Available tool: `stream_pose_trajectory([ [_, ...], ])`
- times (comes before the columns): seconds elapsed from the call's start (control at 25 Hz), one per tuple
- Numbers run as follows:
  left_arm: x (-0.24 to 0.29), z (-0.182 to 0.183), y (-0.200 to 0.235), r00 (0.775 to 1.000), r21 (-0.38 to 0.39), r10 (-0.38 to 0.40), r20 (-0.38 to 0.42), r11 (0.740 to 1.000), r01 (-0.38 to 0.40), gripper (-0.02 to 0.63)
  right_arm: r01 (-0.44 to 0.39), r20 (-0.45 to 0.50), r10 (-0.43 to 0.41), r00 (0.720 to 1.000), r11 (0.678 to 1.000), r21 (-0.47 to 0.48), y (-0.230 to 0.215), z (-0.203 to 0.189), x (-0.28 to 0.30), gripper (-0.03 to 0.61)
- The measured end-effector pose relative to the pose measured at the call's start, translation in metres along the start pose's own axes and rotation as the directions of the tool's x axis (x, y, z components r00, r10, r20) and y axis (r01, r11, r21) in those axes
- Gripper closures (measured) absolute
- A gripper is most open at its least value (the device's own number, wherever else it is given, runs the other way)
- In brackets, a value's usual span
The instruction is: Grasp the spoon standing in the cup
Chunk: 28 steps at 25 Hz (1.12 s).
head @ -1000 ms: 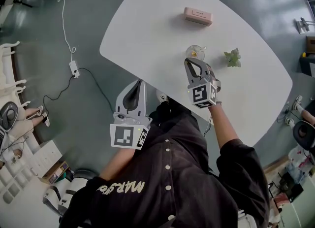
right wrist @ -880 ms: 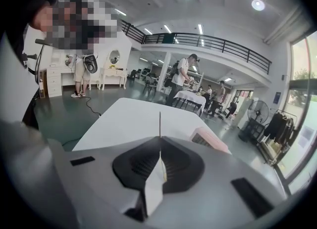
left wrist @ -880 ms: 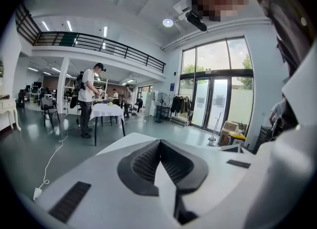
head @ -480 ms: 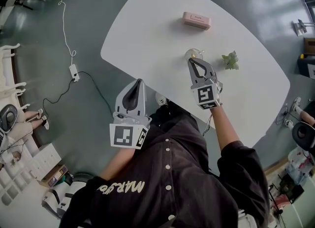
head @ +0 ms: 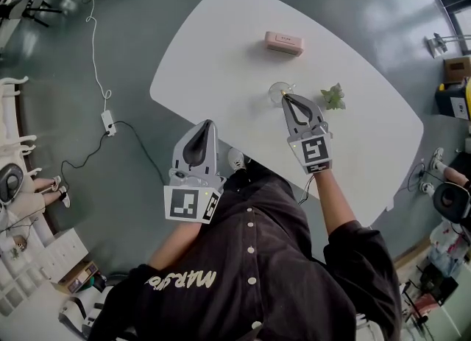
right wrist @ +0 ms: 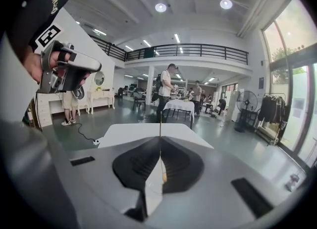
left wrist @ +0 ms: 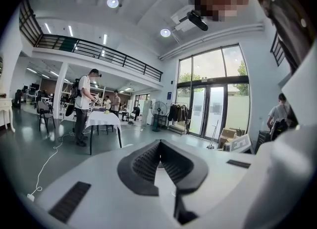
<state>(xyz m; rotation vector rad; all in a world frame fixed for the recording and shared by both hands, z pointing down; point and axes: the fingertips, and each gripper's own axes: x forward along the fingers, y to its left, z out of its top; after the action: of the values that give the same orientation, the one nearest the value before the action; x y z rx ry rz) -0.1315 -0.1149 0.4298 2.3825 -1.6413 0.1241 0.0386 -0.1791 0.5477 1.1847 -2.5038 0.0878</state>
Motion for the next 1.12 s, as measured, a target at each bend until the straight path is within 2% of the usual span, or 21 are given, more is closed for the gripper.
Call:
stream_pose_trajectory([
  [0.48, 0.001, 0.021, -0.026, 0.995, 0.011, -0.072, 0.069, 0.997, 0.071, 0.606, 0.102, 0.077, -0.106, 0.991, 0.993, 0.054, -0.021, 0.055, -0.054, 0.569],
  [0.72, 0.005, 0.030, -0.034, 0.990, 0.017, -0.100, 0.095, 0.995, 0.098, 0.605, 0.162, 0.135, -0.178, 0.975, 0.979, 0.121, -0.037, 0.082, -0.083, 0.569],
  [0.96, 0.008, 0.041, -0.039, 0.986, 0.029, -0.112, 0.122, 0.994, 0.110, 0.606, 0.221, 0.172, -0.238, 0.956, 0.969, 0.113, -0.048, 0.105, -0.112, 0.569],
  [1.12, 0.011, 0.047, -0.038, 0.983, 0.040, -0.114, 0.144, 0.993, 0.109, 0.606, 0.232, 0.205, -0.256, 0.945, 0.963, 0.135, -0.050, 0.119, -0.127, 0.569],
])
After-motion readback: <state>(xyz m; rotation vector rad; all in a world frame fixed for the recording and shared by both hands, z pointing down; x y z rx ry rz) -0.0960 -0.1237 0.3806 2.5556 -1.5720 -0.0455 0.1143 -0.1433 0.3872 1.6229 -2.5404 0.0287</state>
